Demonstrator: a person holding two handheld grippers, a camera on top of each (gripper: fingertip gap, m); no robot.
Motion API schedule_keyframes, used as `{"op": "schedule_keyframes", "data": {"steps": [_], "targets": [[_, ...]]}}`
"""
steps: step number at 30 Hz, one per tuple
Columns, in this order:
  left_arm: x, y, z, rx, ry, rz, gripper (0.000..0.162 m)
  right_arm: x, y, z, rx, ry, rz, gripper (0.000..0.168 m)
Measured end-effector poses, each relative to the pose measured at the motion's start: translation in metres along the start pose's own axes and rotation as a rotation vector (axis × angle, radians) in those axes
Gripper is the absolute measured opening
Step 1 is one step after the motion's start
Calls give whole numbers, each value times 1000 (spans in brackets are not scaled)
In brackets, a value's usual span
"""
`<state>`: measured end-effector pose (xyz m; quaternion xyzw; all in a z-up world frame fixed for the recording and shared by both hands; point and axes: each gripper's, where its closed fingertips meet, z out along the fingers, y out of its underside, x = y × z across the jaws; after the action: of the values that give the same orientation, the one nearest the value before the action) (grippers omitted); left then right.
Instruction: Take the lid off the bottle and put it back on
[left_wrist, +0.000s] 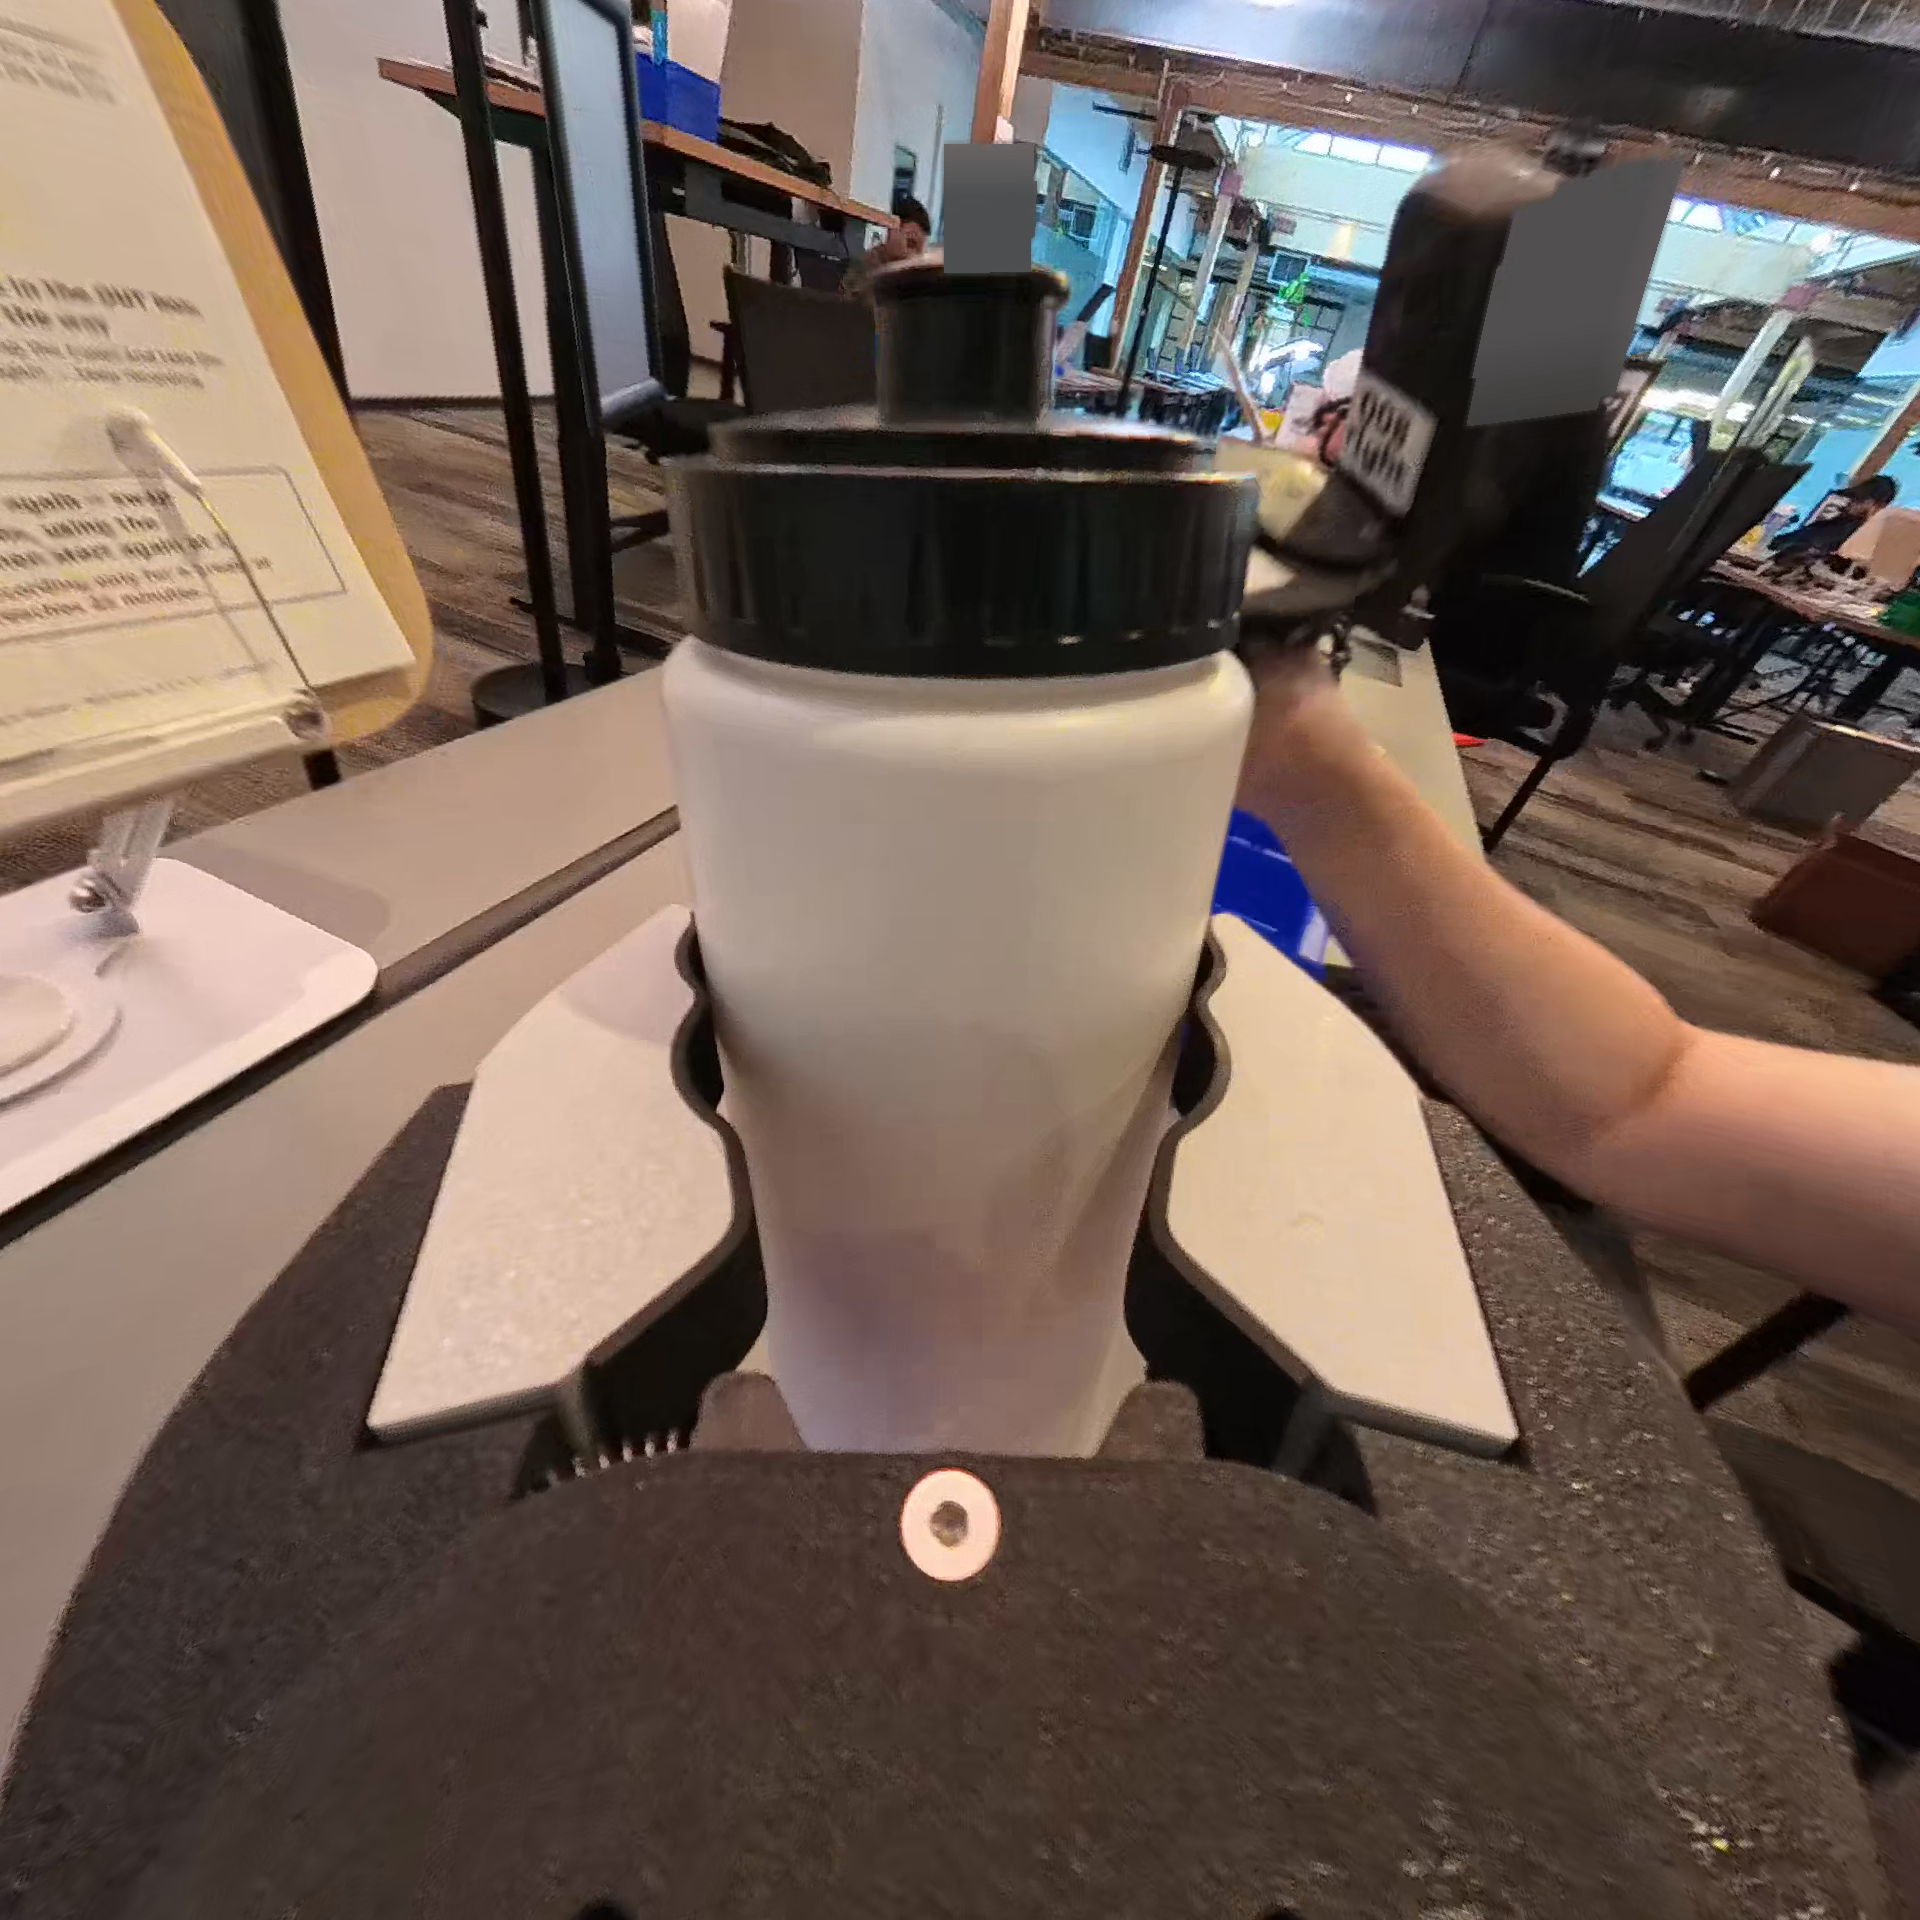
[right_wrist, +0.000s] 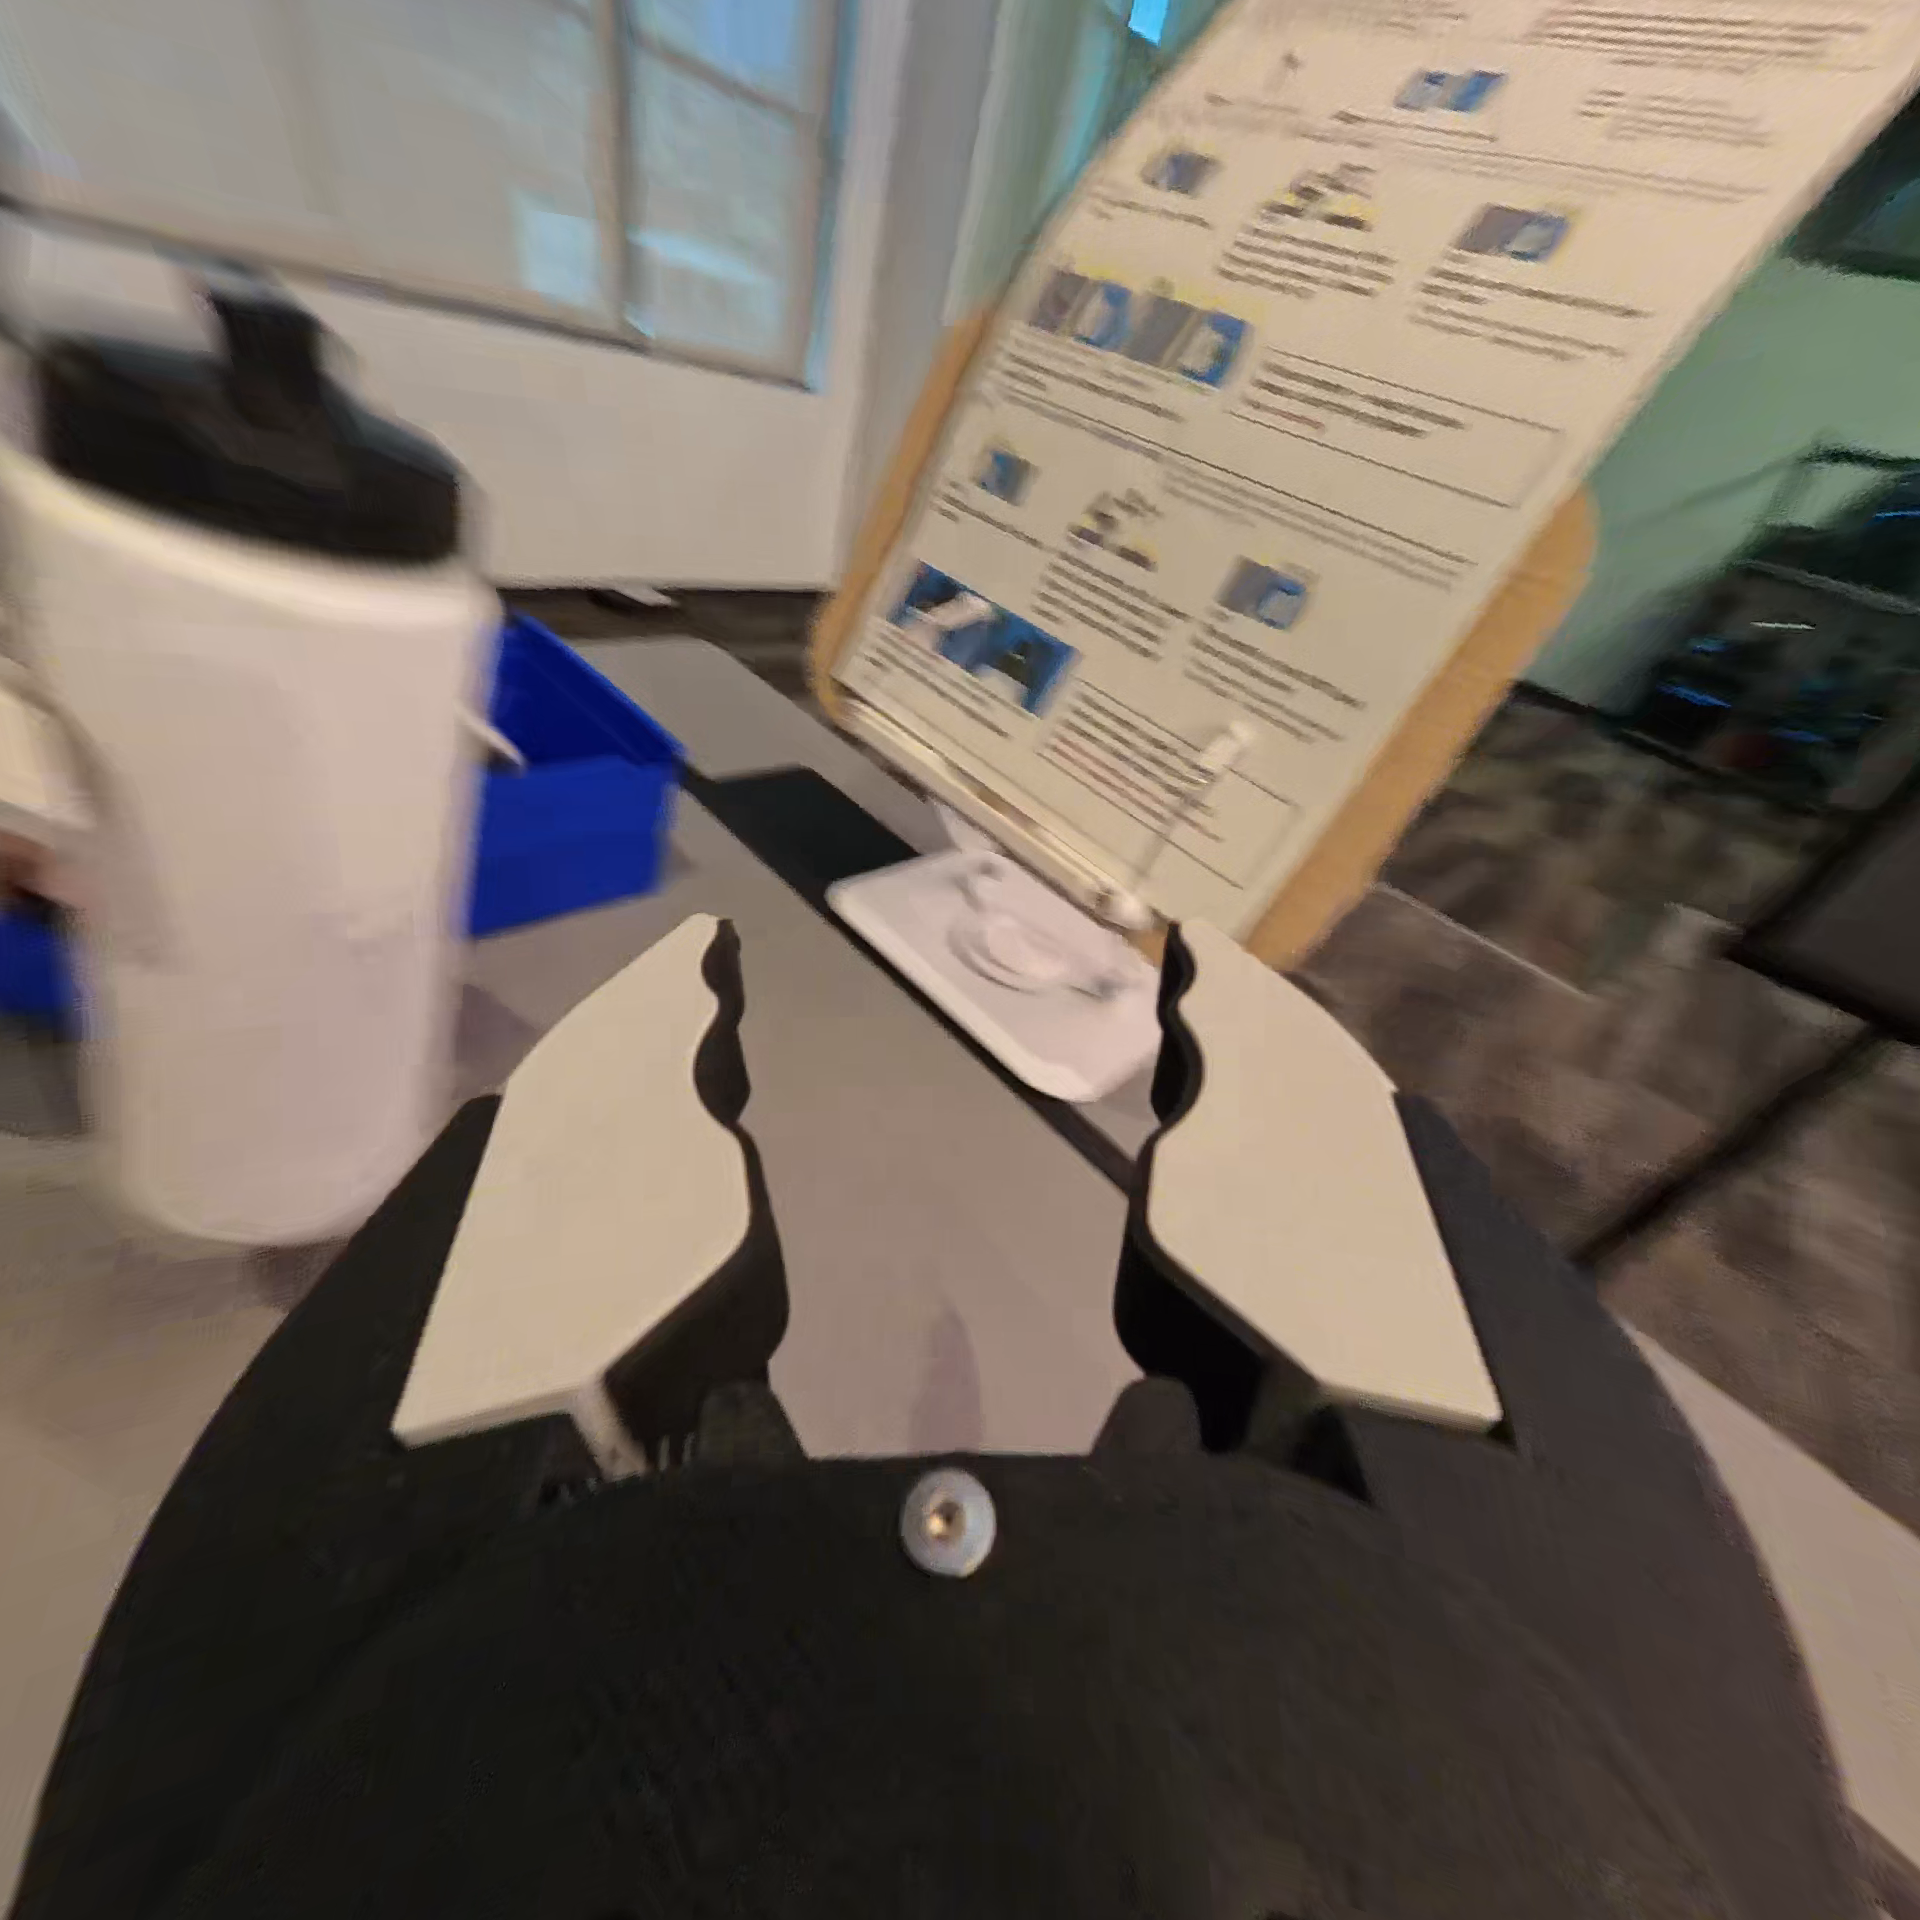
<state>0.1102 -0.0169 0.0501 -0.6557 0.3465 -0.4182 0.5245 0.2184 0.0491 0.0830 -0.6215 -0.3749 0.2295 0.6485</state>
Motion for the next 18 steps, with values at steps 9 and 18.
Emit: {"op": "schedule_keyframes", "data": {"steps": [9,18], "targets": [[-8,51,30,-53,-67,42,87,-93,3,39,30,-378,323,99],[-11,63,30,-74,-91,117,86,-123,22,55,-90,-333,254,79]]}}
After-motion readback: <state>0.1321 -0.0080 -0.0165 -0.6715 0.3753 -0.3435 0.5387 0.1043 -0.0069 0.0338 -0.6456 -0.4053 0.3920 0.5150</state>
